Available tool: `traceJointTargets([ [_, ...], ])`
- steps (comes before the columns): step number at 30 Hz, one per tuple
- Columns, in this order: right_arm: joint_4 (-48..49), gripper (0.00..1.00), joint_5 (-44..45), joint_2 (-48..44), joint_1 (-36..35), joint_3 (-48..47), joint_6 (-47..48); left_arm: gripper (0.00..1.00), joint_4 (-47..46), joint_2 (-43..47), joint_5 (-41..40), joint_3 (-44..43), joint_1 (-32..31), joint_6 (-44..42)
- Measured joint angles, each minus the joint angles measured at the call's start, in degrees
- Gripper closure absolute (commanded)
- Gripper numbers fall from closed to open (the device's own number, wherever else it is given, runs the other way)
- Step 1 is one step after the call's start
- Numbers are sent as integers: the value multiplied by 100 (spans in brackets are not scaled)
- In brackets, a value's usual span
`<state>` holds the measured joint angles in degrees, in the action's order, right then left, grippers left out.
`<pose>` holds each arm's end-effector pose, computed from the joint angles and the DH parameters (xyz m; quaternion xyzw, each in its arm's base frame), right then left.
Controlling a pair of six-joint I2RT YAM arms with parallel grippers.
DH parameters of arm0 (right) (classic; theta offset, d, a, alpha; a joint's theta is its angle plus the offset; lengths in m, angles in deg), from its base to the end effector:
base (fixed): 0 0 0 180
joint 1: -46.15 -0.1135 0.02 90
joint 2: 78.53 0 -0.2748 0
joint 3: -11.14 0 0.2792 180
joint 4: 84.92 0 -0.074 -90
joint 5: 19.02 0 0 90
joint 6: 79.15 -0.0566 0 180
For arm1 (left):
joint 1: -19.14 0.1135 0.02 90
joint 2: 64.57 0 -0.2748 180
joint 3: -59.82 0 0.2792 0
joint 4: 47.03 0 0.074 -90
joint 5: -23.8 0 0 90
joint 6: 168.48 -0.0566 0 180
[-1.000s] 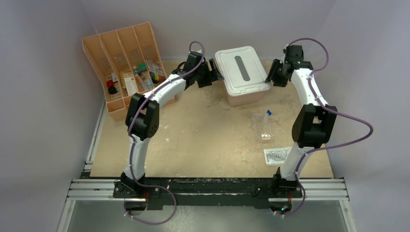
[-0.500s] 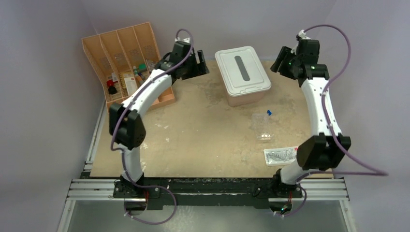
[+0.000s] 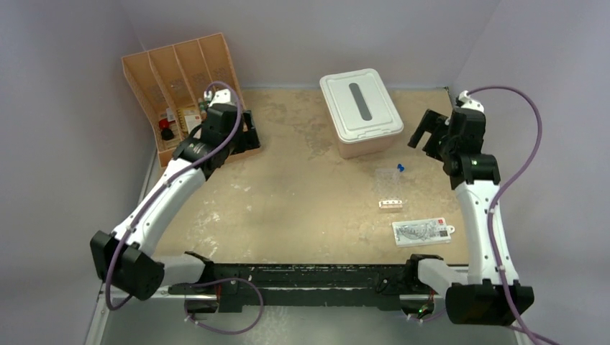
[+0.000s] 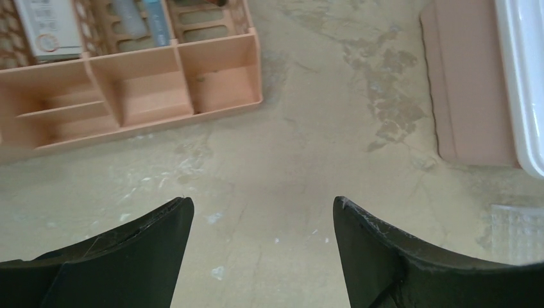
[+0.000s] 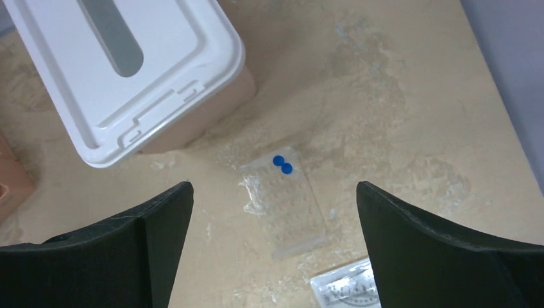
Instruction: Organize the chemistry lab equipment
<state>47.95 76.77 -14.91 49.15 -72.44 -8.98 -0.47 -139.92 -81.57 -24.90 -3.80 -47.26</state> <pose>0.2756 -0.0202 0.3955 0.1945 0.8303 0.0335 0.5213 0.3083 -0.1142 0.3471 -0.1234 0.8810 -0.0940 0.4469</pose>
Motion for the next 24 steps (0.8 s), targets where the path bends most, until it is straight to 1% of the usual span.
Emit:
traceJointTargets([
  [4,-153,1,348,-479,0,186,-59,20,103,715,-514,400,0,-79],
  [10,-262,1,935,-846,0,59,-238,18,133,1836,-1320,439,0,-157],
  [13,-232,1,1174,-1246,0,59,-267,16,160,2345,-1572,428,0,-334],
  [18,-240,1,1423,-1808,0,9,-306,16,431,2673,-1888,76,0,-581],
  [24,-289,1,1556,-1853,0,-173,-330,12,584,2837,-1910,-76,0,-702],
])
